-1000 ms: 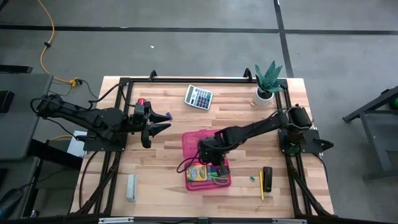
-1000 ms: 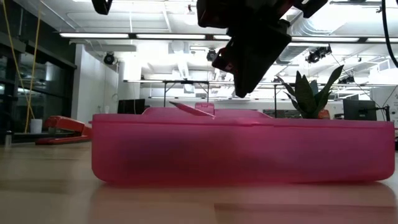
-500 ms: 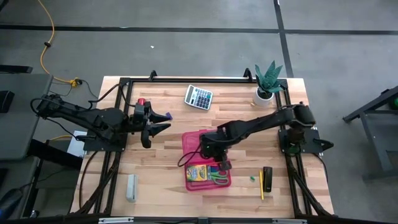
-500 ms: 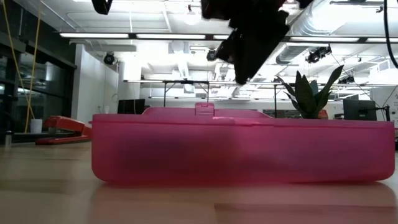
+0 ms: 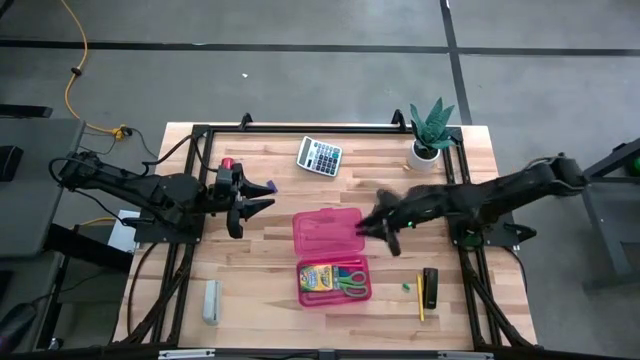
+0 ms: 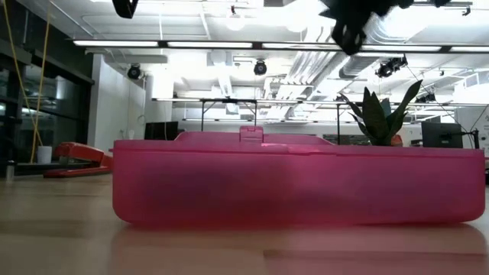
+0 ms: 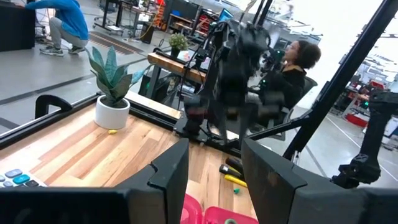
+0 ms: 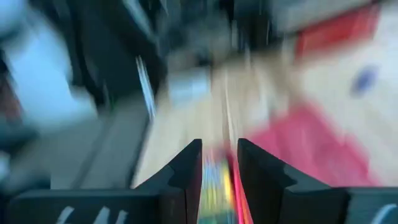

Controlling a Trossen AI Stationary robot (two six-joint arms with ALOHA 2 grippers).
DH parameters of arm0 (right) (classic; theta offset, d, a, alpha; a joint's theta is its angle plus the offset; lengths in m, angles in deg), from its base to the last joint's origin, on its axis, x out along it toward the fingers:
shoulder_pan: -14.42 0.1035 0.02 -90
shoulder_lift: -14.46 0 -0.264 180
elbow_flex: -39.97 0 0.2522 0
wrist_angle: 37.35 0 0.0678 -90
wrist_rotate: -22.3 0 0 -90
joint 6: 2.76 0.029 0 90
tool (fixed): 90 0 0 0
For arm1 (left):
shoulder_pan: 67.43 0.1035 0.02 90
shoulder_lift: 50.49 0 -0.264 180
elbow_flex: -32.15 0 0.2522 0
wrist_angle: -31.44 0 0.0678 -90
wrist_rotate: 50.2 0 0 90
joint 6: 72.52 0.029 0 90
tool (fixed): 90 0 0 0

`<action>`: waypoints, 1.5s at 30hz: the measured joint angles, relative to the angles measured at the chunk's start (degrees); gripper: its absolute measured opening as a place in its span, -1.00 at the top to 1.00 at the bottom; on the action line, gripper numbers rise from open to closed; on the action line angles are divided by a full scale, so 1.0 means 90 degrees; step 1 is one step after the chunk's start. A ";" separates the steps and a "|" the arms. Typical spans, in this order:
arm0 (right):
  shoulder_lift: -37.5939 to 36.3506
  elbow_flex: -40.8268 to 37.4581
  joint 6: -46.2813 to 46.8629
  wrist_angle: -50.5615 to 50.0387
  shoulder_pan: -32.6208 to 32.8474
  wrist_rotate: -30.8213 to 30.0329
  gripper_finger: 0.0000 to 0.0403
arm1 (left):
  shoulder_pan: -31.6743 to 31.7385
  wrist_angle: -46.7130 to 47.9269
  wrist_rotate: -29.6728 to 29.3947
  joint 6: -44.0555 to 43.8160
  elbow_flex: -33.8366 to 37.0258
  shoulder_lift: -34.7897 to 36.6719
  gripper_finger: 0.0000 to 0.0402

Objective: Pack school essentials
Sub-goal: Put the purple eraser into the pink supply box

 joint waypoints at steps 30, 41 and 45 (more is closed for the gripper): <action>-0.0970 -0.0930 -0.0476 0.1550 0.0001 -0.0564 0.53 | 0.0005 -0.0004 0.0032 0.0001 0.0000 0.0000 0.31; -0.0968 -0.0930 -0.0476 0.1550 -0.0001 -0.0561 0.53 | 0.0005 -0.0316 0.0034 0.0003 0.0000 -0.0085 0.31; -0.0968 -0.0930 -0.0476 0.1547 0.0001 -0.0561 0.53 | 0.0005 -0.0355 0.0022 0.0003 0.0000 -0.0197 0.31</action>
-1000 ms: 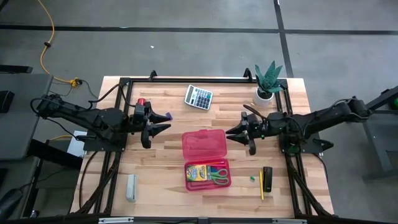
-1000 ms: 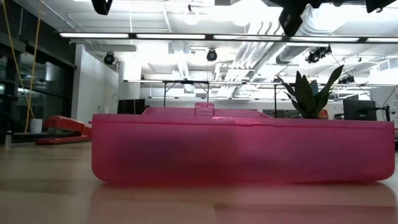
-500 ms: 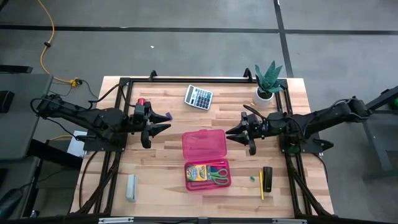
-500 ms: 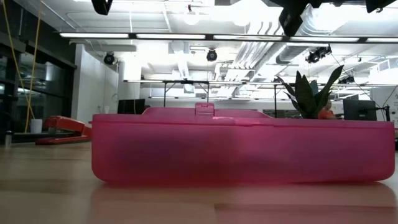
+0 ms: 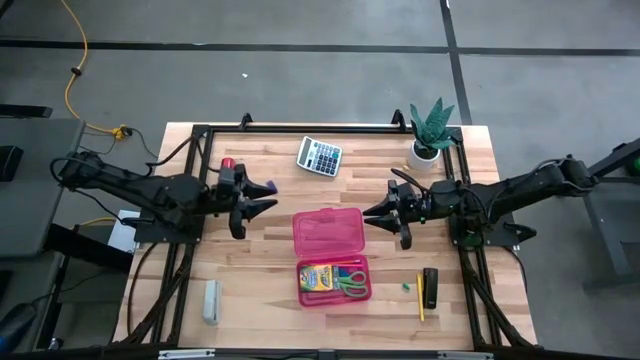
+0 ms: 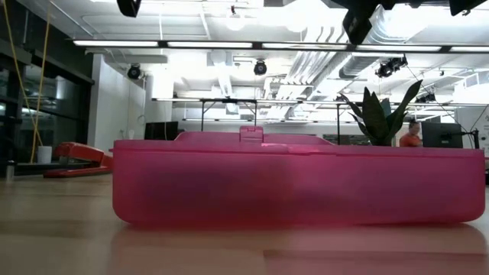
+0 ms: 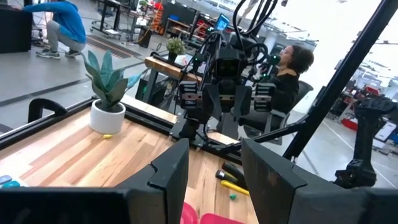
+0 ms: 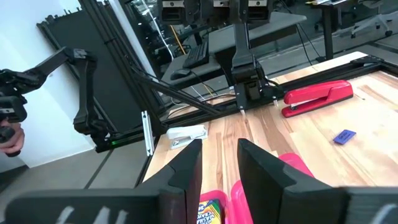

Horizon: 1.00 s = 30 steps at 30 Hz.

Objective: Pack school essentials
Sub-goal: Put the purple eraser into the pink supply box

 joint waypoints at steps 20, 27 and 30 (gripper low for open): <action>0.0002 0.0000 0.0000 -0.0002 -0.0002 0.0000 0.53 | 0.0238 -0.0121 -0.0595 -0.0161 -0.0002 -0.0393 0.30; 0.0002 0.0000 0.0002 -0.0002 0.0001 0.0000 0.53 | 0.1049 0.0913 -0.0469 -0.0940 -0.0002 -0.0393 0.09; 0.0002 0.0002 0.0017 -0.0002 0.0000 0.0000 0.53 | 0.1422 0.1912 -0.0660 -0.1643 -0.0002 -0.0393 -0.05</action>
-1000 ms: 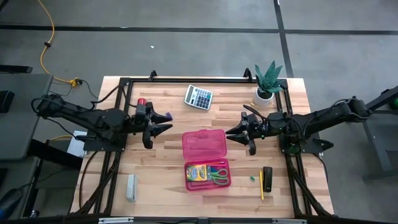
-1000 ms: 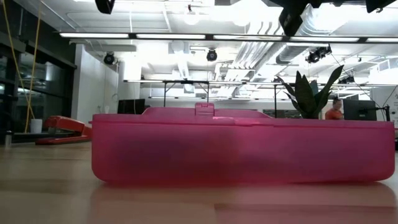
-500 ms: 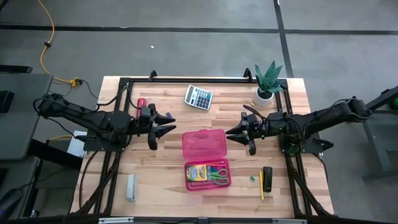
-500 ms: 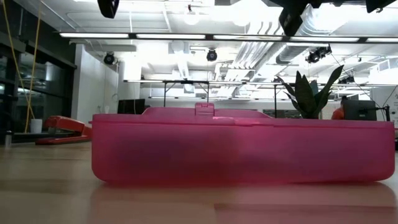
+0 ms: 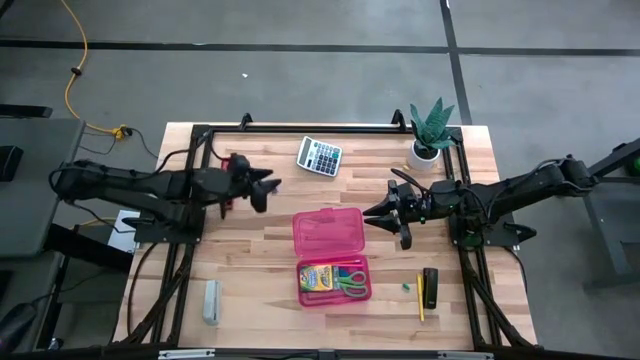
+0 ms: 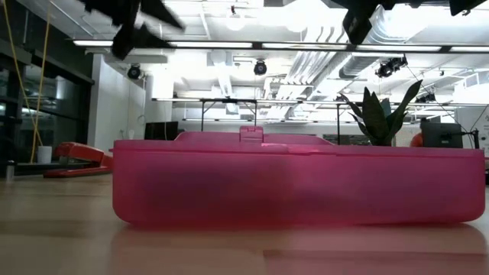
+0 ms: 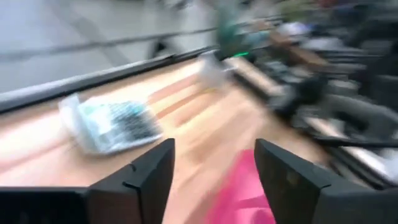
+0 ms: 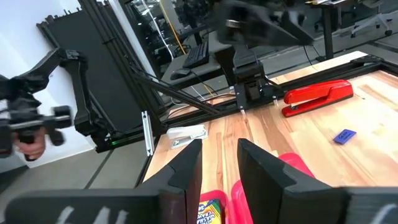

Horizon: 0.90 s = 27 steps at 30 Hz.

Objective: Pack school essentials
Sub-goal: Put the purple eraser into the pink supply box

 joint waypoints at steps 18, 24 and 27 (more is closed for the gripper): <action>0.0000 0.0000 0.0642 0.0000 -0.0002 -0.0163 0.53 | 0.1157 0.1843 -0.0412 -0.2197 0.0000 -0.0260 -0.17; 0.0000 0.0004 0.1041 0.0001 -0.0002 -0.0495 0.53 | 0.1734 0.1874 0.0281 -0.2529 -0.0002 -0.1159 -0.17; 0.0000 0.0005 0.1038 0.0002 -0.0002 -0.0645 0.53 | 0.2035 0.1832 0.0534 -0.2671 -0.0002 -0.1743 -0.17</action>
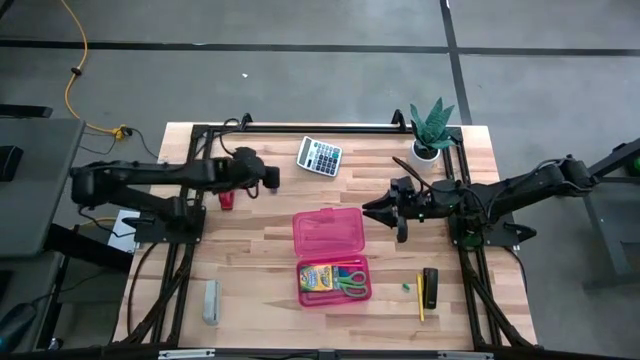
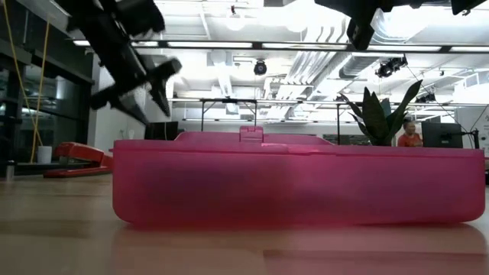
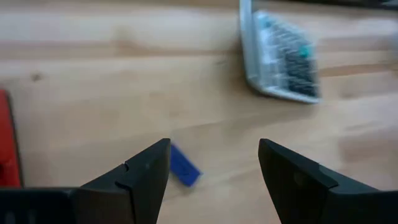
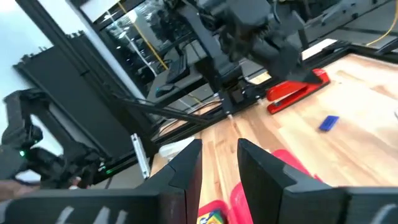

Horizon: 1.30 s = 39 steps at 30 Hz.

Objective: Pack school essentials
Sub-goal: Put the purple eraser into the pink supply box

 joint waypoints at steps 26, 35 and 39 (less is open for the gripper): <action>0.0000 0.0000 -0.0387 -0.0413 -0.0002 -0.0358 0.53 | 0.0307 0.1043 0.0450 -0.1958 -0.1294 -0.2861 -0.04; 0.0000 0.0000 -0.0387 -0.0398 -0.0002 -0.0358 0.53 | 0.0071 0.0974 0.0365 -0.3028 -0.1294 -0.3493 -0.04; 0.0000 0.0000 -0.0385 -0.0396 -0.0002 -0.0358 0.53 | 0.0086 0.0907 0.0338 -0.3174 -0.1316 -0.3676 -0.04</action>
